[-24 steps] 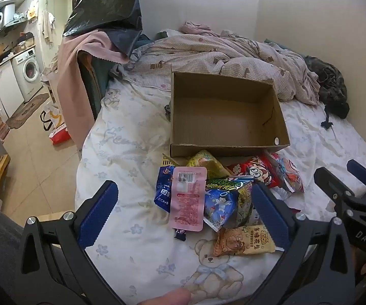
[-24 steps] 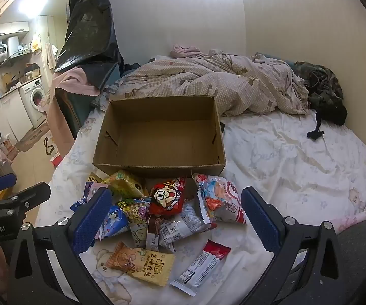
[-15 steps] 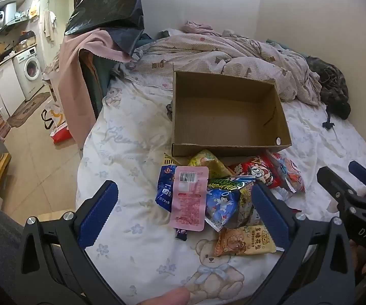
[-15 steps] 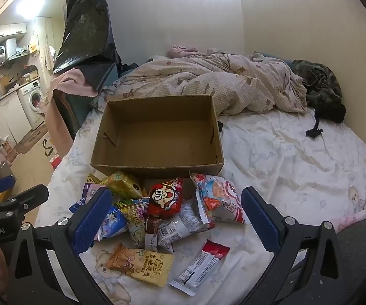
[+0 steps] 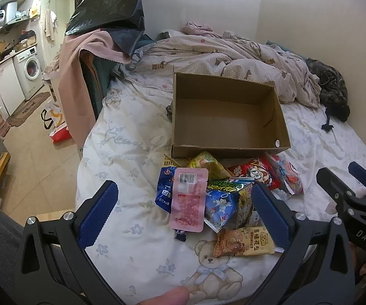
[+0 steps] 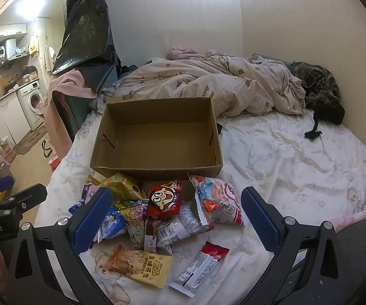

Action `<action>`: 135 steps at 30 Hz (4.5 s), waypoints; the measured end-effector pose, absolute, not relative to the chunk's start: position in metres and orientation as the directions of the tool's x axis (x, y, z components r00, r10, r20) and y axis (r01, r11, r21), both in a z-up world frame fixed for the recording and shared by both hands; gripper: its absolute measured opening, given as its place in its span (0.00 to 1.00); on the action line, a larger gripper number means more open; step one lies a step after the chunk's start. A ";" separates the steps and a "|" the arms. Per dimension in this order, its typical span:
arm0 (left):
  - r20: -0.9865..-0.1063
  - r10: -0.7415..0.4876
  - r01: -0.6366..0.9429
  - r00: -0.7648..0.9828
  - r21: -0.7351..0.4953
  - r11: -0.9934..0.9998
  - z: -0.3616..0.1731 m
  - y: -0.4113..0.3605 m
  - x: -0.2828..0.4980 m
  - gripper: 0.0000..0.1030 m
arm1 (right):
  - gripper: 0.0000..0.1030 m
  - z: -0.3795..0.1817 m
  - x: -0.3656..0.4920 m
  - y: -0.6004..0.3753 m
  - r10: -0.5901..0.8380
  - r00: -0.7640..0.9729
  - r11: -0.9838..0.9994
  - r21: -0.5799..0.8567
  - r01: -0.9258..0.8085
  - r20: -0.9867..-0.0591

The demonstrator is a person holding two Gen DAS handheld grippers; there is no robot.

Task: Organize snacks

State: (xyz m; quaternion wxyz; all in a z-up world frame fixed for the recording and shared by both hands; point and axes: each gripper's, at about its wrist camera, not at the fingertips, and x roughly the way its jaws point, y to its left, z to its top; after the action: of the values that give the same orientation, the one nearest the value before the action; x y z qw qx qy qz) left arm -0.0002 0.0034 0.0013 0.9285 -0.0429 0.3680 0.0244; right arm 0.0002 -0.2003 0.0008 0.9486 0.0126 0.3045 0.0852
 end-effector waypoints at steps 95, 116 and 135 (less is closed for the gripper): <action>-0.844 0.006 -0.136 0.537 -0.079 0.987 -0.035 0.018 0.022 1.00 | 0.51 -0.166 0.070 -0.228 0.125 0.084 0.983 0.135 0.123 -0.989; -0.852 0.026 -0.100 0.523 -0.031 0.995 -0.042 0.008 0.023 1.00 | 0.33 0.012 0.044 -0.267 0.382 0.589 0.908 0.408 -0.095 -0.713; -0.991 -0.125 0.139 0.055 -0.117 0.983 -0.159 -0.118 0.074 1.00 | 0.33 -0.027 0.058 -0.273 0.415 0.550 0.887 0.457 -0.066 -0.725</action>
State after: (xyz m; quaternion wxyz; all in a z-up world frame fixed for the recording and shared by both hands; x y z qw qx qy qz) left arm 0.0740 -0.1181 -0.1591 0.7263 0.0049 0.6813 -0.0908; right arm 0.0583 -0.2732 -0.0272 0.8591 0.1925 0.4532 0.1399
